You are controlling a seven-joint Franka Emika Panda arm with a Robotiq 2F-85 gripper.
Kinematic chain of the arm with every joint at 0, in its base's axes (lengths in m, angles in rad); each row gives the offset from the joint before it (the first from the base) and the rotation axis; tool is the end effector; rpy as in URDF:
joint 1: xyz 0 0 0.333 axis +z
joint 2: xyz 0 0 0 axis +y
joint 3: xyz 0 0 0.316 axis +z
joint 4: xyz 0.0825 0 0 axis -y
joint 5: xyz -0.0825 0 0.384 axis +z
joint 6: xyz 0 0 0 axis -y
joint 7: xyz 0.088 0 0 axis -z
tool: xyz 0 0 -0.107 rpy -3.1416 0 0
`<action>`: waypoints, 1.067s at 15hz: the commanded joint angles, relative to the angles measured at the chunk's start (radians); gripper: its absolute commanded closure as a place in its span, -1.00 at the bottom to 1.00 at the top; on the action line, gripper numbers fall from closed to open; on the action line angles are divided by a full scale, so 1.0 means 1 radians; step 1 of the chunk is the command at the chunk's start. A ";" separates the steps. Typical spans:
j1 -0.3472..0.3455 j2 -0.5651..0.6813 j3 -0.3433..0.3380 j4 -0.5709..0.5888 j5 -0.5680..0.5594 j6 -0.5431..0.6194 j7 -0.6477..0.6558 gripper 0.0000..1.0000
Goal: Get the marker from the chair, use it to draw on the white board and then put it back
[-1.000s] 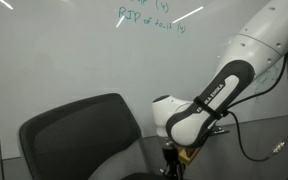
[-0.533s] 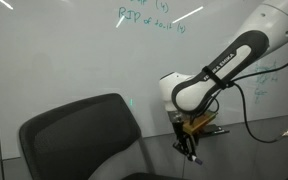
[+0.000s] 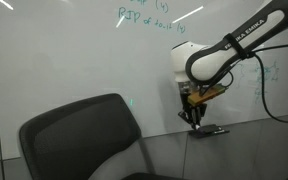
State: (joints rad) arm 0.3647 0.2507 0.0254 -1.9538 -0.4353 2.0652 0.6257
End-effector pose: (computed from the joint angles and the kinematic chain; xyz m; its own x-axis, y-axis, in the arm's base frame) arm 0.5559 0.2041 0.3434 0.9984 0.0105 0.0553 -0.0109 -0.9281 0.3722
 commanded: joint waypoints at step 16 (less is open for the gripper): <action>-0.150 0.001 0.065 0.190 0.011 -0.039 -0.428 0.80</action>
State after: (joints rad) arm 0.2345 0.2014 0.0739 -1.8676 -0.4707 2.0785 0.2910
